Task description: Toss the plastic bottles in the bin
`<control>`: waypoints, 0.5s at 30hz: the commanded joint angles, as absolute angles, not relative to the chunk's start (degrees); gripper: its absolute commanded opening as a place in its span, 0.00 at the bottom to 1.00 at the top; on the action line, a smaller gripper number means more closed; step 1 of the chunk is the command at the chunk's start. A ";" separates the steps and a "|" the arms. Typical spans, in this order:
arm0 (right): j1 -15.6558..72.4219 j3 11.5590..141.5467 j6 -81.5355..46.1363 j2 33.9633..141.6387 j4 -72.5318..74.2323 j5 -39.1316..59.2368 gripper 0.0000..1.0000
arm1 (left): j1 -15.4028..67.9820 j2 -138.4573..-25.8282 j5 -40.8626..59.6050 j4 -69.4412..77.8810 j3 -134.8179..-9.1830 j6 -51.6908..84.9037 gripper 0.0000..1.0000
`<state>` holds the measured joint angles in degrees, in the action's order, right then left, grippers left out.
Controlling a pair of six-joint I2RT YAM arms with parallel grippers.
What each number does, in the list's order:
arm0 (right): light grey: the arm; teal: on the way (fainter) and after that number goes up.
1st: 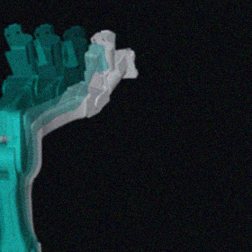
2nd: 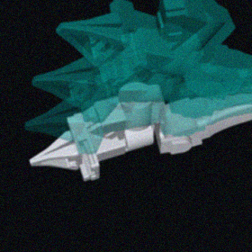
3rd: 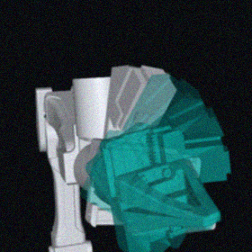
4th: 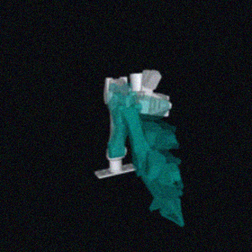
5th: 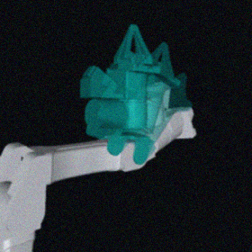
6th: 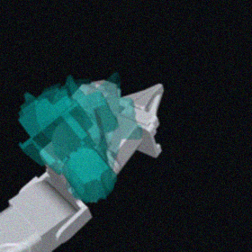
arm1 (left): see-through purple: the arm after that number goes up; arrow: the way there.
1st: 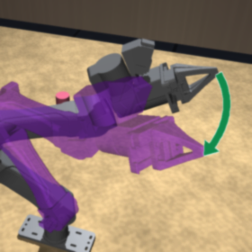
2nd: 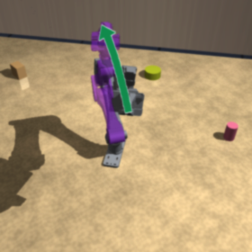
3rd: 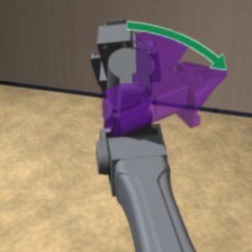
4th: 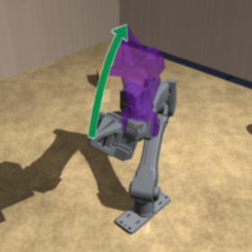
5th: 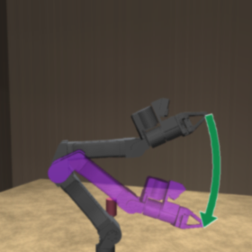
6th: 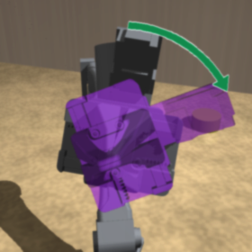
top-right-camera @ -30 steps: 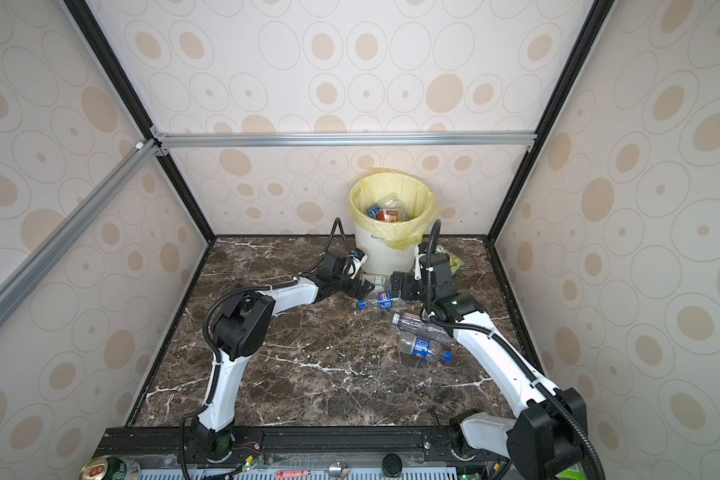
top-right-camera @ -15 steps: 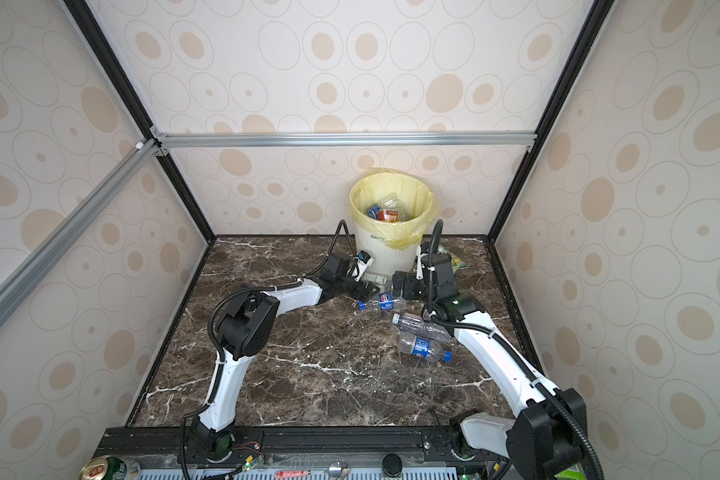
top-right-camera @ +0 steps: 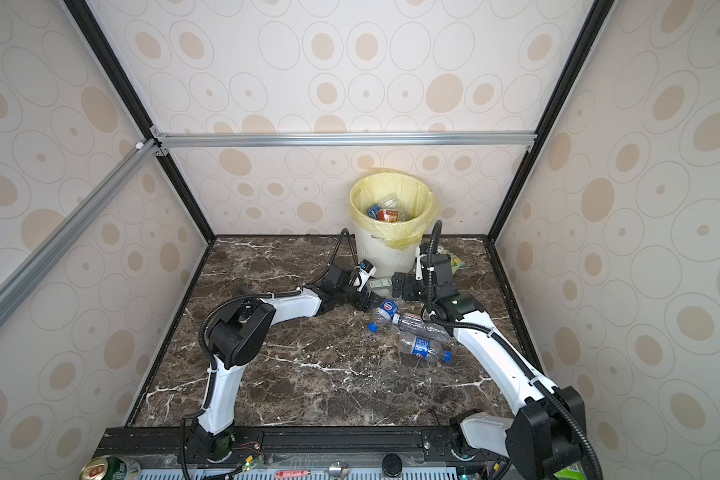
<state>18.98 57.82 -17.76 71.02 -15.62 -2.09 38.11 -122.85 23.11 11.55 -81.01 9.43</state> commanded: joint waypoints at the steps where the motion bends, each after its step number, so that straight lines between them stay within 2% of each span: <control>1: 18.55 57.29 -18.20 71.12 -14.99 -1.93 1.00 | 39.96 -120.16 25.17 15.00 -80.27 12.06 0.79; 11: 18.09 56.97 -18.22 70.48 -15.14 -1.62 1.00 | 40.34 -118.84 18.46 9.49 -81.58 7.50 0.76; 15: 17.93 56.95 -18.50 70.23 -14.85 -1.41 1.00 | 40.16 -118.86 14.92 10.21 -82.99 5.91 0.81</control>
